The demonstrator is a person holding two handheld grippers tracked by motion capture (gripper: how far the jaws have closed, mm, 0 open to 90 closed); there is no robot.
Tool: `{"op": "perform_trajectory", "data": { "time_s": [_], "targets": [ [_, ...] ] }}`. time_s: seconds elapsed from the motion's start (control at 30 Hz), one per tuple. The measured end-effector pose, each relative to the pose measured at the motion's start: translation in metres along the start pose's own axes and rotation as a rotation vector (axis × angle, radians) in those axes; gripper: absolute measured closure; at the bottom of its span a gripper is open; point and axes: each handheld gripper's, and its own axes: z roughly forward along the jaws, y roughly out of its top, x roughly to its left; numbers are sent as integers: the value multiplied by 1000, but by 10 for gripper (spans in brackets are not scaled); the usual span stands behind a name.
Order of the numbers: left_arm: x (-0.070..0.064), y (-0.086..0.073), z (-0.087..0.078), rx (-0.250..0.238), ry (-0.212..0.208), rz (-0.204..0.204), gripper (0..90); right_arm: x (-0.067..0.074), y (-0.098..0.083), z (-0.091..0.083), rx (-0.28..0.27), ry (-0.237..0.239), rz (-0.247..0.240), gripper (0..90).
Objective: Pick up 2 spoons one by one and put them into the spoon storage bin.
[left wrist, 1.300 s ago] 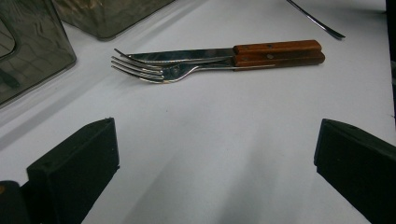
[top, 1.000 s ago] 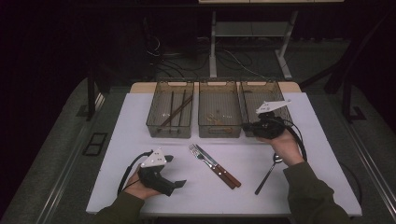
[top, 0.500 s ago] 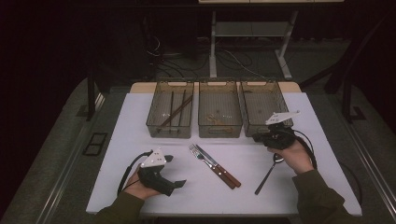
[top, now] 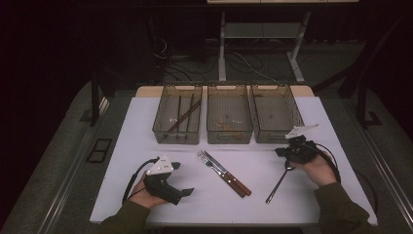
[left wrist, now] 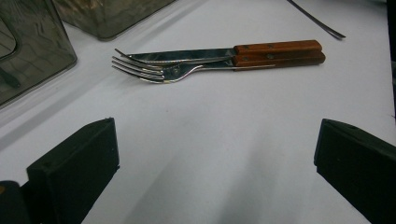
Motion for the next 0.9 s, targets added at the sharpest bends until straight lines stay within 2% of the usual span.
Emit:
{"op": "perform_trajectory", "data": {
  "time_s": [0.2, 0.4, 0.9],
  "targets": [
    [0, 0, 0, 0, 1, 0, 0, -5, -9, 2, 33, -28, 2, 898],
    [0, 0, 0, 0, 0, 0, 0, -8, -16, 4, 55, -33, 13, 898],
    [0, 0, -1, -1, 1, -1, 0, -12, -21, 3, 73, -55, 10, 898]
  ]
}}
